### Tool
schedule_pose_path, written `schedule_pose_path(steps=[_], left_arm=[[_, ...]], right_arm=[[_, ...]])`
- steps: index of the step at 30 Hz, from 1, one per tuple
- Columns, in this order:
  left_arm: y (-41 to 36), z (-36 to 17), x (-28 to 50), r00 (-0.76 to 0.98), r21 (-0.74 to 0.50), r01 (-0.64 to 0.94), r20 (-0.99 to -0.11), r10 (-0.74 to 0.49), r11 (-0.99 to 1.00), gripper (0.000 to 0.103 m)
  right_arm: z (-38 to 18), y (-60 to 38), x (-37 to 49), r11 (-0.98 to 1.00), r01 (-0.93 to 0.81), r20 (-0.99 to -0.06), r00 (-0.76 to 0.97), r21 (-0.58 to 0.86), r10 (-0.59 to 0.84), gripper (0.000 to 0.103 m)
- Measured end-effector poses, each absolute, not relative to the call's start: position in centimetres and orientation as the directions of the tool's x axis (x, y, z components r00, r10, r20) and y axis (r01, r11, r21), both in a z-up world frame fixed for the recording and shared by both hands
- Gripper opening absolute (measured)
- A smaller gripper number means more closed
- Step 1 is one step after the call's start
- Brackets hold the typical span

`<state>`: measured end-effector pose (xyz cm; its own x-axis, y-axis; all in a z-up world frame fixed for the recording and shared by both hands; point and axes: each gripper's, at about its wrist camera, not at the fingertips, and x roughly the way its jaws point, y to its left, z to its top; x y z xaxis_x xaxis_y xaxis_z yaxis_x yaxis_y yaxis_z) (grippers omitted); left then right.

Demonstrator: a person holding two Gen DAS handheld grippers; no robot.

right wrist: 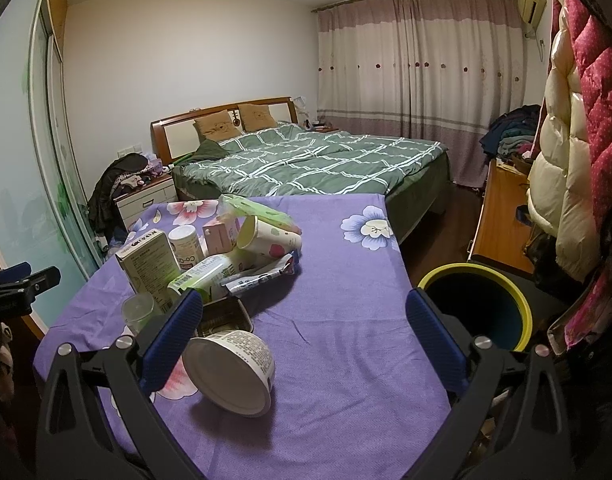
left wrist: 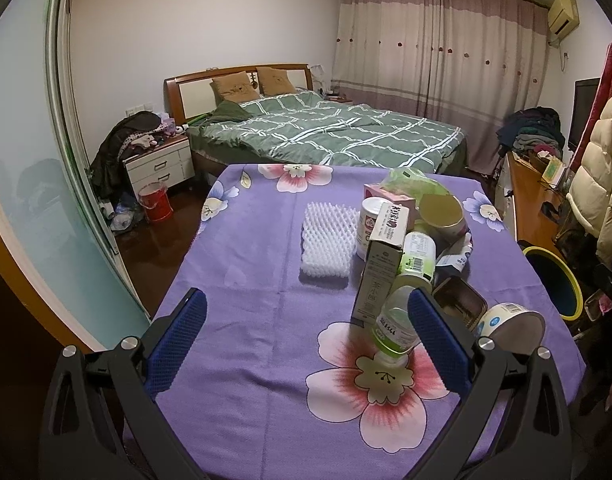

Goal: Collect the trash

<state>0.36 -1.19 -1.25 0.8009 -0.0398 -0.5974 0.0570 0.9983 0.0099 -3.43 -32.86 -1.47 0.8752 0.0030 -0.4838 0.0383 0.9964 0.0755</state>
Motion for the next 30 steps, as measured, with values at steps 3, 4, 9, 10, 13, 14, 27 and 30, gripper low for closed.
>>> schedule_pose_path(steps=[3, 4, 9, 10, 13, 14, 27, 30], left_arm=[[-1.21, -1.27, 0.4, 0.801, 0.008, 0.054, -0.598, -0.039, 0.998, 0.099], [-1.21, -1.24, 0.37, 0.801, 0.008, 0.056, -0.597, -0.04, 0.998, 0.099], [-1.32, -1.27, 0.41, 0.802, 0.007, 0.054, -0.596, -0.039, 0.999, 0.099], [-1.32, -1.29, 0.41, 0.802, 0.007, 0.054, -0.596, -0.039, 0.999, 0.099], [-1.31, -1.32, 0.42, 0.801, 0.006, 0.056, -0.597, -0.041, 0.998, 0.099], [-1.34, -1.34, 0.44, 0.801, 0.007, 0.056, -0.597, -0.041, 0.998, 0.099], [-1.51, -1.27, 0.45, 0.802, 0.008, 0.06, -0.596, -0.043, 0.998, 0.099], [-1.53, -1.26, 0.49, 0.8, 0.009, 0.063, -0.598, -0.045, 0.998, 0.099]], right_arm=[[-1.49, -32.84, -3.39, 0.996, 0.039, -0.485, 0.874, 0.075, 0.003, 0.097], [-1.47, -32.91, -3.44, 0.996, 0.038, -0.485, 0.875, 0.076, 0.004, 0.097], [-1.58, -32.87, -3.34, 0.996, 0.038, -0.485, 0.874, 0.078, 0.005, 0.097], [-1.56, -32.89, -3.34, 0.996, 0.037, -0.486, 0.874, 0.078, 0.005, 0.097], [-1.56, -32.91, -3.34, 0.996, 0.037, -0.486, 0.874, 0.079, 0.006, 0.097], [-1.58, -32.87, -3.32, 0.996, 0.037, -0.486, 0.874, 0.081, 0.007, 0.097], [-2.14, -33.25, -2.82, 0.995, 0.047, -0.494, 0.869, 0.089, 0.003, 0.097], [-2.08, -33.45, -2.88, 0.995, 0.047, -0.495, 0.869, 0.091, 0.004, 0.097]])
